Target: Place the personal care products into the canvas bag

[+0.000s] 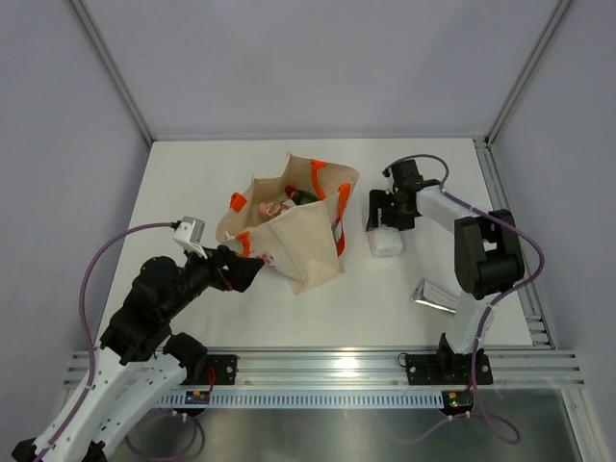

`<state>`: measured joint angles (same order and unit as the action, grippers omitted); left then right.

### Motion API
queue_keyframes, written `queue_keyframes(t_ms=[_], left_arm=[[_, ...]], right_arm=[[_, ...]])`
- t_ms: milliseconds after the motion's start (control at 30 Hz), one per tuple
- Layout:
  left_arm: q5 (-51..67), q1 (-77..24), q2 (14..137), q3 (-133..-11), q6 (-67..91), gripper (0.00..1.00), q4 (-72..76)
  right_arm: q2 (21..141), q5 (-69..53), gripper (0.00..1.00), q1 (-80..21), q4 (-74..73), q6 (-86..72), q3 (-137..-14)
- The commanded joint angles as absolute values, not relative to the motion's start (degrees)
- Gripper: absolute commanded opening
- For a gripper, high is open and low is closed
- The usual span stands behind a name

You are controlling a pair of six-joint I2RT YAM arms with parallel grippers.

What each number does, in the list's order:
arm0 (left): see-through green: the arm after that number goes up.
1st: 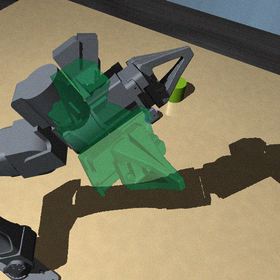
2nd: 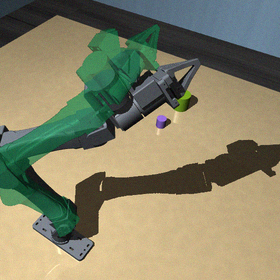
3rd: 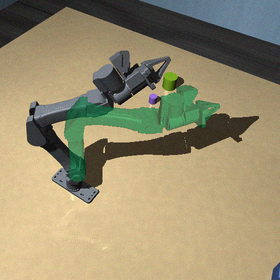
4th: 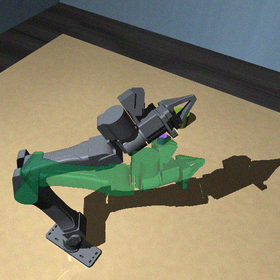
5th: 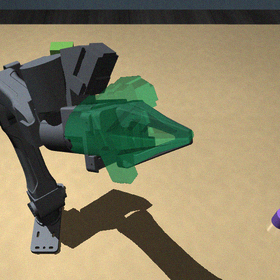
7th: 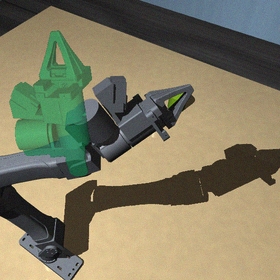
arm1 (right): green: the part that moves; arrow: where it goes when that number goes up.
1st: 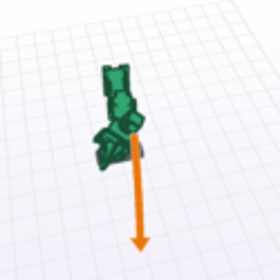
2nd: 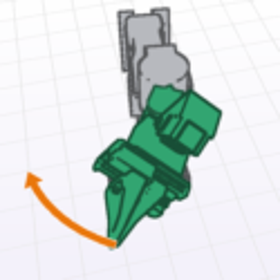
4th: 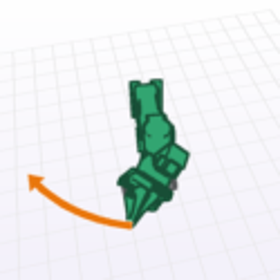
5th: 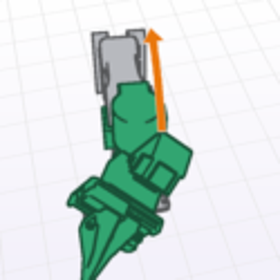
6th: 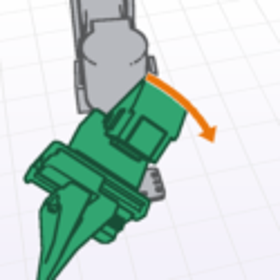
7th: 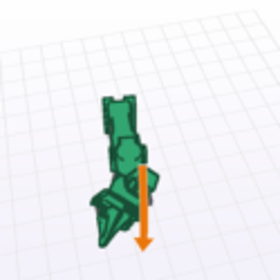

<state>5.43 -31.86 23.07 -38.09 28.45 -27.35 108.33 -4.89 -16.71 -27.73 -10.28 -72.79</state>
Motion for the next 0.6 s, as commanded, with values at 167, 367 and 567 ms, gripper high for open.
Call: queue_keyframes(t_ms=[167,367,567], left_arm=[[5.45,-31.82,22.06,-38.15,29.09,0.99,-25.49],[6.15,-31.82,22.67,-38.32,28.83,0.99,-24.96],[6.24,-31.82,23.03,-38.93,28.92,0.99,-25.22]], right_arm=[[86.5,-32.16,0.0,-6.24,-27.07,3.68,-74.09],[78.39,-42.18,0.0,-8.6,-32.75,16.86,-87.66],[89.9,-36.85,0.0,-26.32,-48.77,41.02,-110.01]])
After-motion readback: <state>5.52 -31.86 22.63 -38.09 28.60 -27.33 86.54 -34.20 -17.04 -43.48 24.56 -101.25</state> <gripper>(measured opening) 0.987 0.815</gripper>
